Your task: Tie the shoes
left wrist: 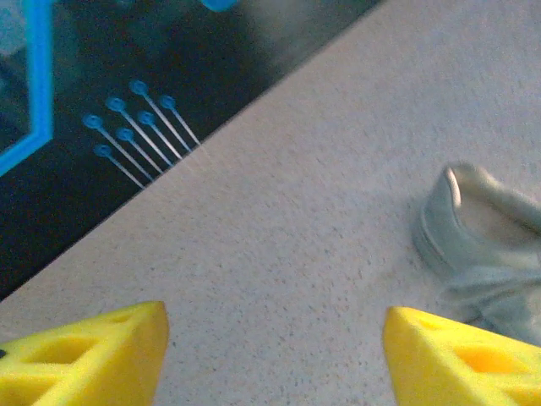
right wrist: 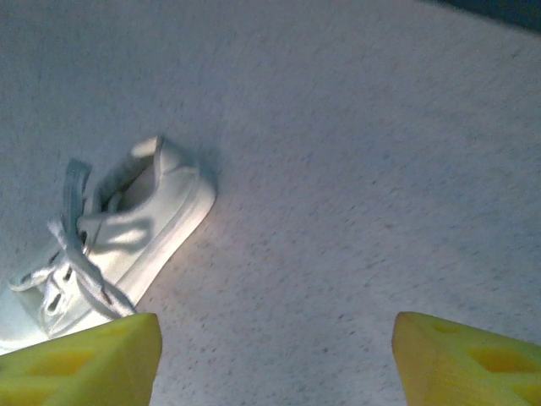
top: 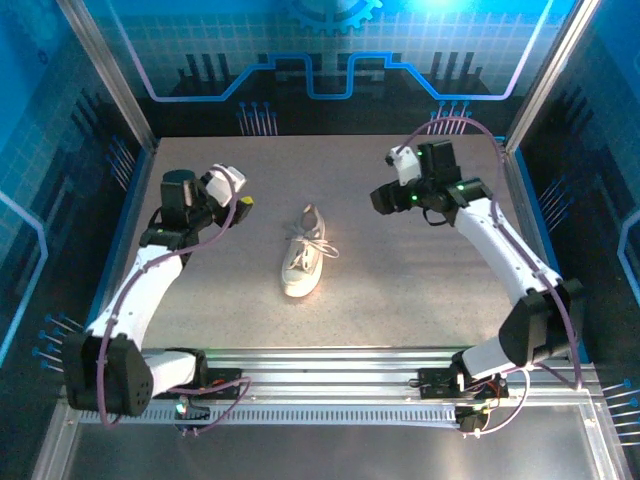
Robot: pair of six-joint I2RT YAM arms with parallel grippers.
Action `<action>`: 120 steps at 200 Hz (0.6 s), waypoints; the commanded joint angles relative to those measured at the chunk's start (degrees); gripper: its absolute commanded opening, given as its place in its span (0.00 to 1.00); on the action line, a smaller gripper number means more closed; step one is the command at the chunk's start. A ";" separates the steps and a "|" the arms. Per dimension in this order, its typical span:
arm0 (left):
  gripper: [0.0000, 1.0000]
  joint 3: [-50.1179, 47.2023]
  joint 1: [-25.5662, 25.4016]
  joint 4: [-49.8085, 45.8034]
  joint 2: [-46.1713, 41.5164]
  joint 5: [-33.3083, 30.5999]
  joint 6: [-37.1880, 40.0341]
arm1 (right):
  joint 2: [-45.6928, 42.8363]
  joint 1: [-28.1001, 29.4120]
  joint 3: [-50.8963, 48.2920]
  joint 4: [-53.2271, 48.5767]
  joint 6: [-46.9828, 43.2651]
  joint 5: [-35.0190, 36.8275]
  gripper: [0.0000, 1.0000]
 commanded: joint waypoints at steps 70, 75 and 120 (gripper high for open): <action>0.73 -23.06 1.16 13.32 -12.27 -10.97 -30.45 | -12.97 -9.35 -35.17 34.07 5.82 10.07 1.00; 0.74 -24.66 1.16 14.98 -12.29 -11.21 -31.01 | -12.97 -10.11 -36.39 35.59 6.58 10.07 1.00; 0.99 -31.40 1.26 26.80 -6.13 -12.33 -34.07 | -9.96 -12.19 -45.92 54.57 6.46 12.74 1.00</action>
